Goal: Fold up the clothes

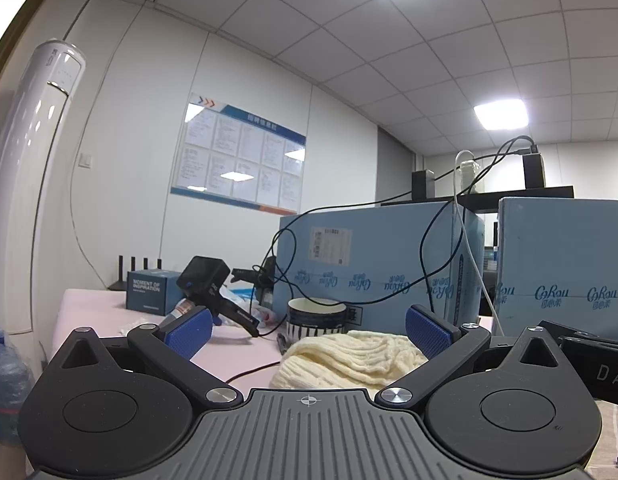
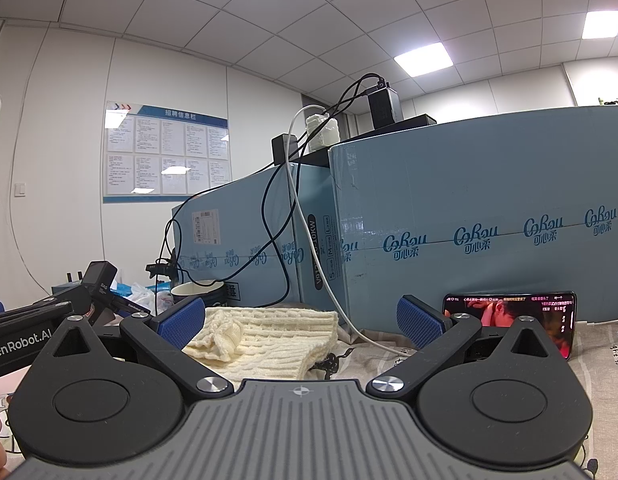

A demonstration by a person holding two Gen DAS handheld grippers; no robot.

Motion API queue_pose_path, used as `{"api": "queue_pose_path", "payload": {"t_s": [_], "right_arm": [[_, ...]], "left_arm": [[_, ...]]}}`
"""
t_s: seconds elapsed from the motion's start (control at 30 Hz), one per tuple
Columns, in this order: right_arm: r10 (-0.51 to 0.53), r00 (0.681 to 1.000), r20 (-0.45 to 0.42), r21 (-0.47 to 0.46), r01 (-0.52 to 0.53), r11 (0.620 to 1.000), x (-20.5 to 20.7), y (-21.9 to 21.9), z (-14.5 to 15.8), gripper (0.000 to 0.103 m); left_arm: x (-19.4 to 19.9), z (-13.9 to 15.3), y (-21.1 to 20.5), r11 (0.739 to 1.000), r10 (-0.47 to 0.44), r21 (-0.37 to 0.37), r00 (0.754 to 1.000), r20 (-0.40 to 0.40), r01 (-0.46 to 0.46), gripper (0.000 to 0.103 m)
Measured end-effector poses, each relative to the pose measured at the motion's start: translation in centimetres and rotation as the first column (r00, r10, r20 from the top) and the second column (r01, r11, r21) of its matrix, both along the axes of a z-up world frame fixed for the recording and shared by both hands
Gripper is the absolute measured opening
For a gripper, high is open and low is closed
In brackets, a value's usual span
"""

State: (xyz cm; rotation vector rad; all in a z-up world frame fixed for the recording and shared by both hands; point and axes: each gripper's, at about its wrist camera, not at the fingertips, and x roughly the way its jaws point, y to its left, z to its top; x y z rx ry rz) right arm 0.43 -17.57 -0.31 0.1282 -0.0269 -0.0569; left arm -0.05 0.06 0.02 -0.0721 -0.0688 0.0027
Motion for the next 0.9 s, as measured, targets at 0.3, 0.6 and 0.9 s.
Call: {"api": "queue_pose_path", "payload": {"t_s": [0.3,0.6,0.9], "right_arm": [[0.000,1.000,-0.002,0.001,0.000,1.000,-0.12,-0.04,0.03,0.103],[0.000,1.000,-0.003,0.003,0.000,1.000,-0.21,-0.09,0.06,0.103],[0.000,1.000,-0.002,0.003,0.000,1.000,-0.02,-0.06,0.13,0.103]], "left_arm": [[0.01,-0.27,-0.03,1.000,-0.002,0.000,1.000,0.002,0.002,0.103],[-0.08,-0.17,0.05,1.000,-0.002,0.001,1.000,-0.008,0.002,0.103],[-0.11,-0.08,0.03,1.000,-0.002,0.002,1.000,-0.008,0.002,0.103]]}}
